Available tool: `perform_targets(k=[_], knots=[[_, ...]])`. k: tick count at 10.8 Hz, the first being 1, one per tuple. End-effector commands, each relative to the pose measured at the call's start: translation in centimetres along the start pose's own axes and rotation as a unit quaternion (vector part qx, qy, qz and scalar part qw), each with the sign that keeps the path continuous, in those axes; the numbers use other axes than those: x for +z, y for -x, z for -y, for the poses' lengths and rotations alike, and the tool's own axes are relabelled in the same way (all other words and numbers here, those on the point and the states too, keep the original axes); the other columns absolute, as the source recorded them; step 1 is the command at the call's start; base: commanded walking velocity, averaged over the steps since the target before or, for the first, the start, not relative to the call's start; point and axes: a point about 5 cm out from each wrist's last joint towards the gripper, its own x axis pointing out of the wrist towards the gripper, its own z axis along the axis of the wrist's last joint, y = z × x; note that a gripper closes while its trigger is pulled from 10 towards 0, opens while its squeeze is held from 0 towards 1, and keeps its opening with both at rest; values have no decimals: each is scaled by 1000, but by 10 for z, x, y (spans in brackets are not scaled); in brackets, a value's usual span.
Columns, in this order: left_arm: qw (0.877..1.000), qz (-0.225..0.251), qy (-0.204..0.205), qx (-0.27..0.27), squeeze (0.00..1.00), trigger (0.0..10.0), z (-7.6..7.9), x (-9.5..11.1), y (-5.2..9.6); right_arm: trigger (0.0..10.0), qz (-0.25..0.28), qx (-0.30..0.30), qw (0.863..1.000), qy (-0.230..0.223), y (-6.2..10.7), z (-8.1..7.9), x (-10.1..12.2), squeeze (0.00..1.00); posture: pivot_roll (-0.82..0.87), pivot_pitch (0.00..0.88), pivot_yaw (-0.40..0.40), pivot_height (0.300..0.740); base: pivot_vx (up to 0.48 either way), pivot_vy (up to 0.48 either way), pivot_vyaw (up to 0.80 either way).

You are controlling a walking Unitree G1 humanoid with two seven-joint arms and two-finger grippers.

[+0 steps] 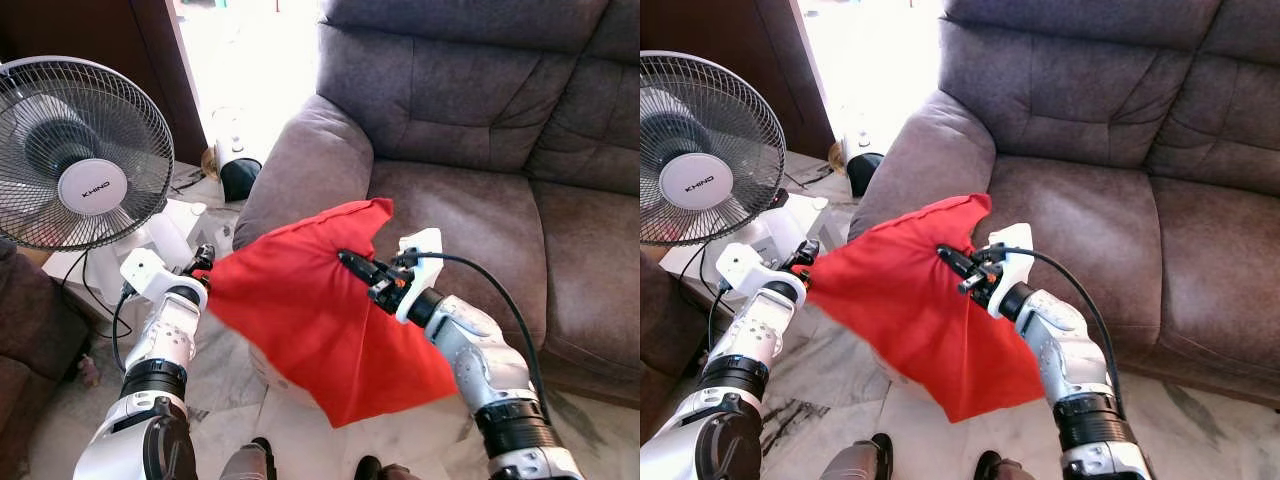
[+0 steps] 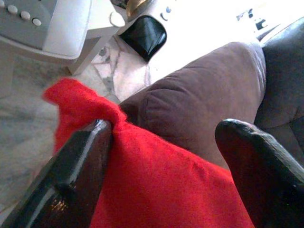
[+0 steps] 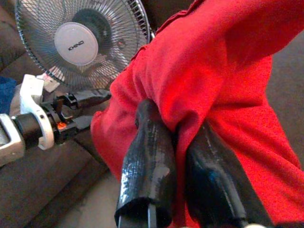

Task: Move the pillow to the sofa from floor

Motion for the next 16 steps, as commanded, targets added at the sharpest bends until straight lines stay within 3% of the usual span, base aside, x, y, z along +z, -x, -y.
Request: perform_targets(k=[1,3,6,9,11,13,14,16], knots=[[1000,-6,3,10,0,10000,-7,-3,1,10000,63,47,996,32,-5,-15,31,0,145,176,1,740,0,0,0],[998,-44,11,52,0,10000,-16,-14,2,10000,63,48,996,32,-3,-14,34,0,143,180,1,740,0,0,0],[996,-41,13,76,0,10000,-17,-7,3,10000,57,43,997,28,-3,-14,30,0,150,187,1,740,0,0,0],[983,-97,38,152,0,10000,-35,-21,9,10000,59,44,997,26,-4,-15,32,0,155,190,4,740,0,0,0],[983,-92,41,155,0,10000,-33,-15,9,10000,55,42,997,23,-5,-15,28,0,162,192,6,740,0,0,0],[991,-39,-5,129,0,10000,-25,7,7,10000,47,40,998,18,-6,-16,21,0,169,195,6,740,0,0,0],[991,-10,-73,115,0,10000,-18,18,8,10000,45,36,998,16,-7,-16,19,0,174,200,7,740,0,0,0],[987,-5,-109,114,0,10000,-13,22,15,10000,41,29,999,13,-7,-14,15,0,182,205,9,740,0,0,0]])
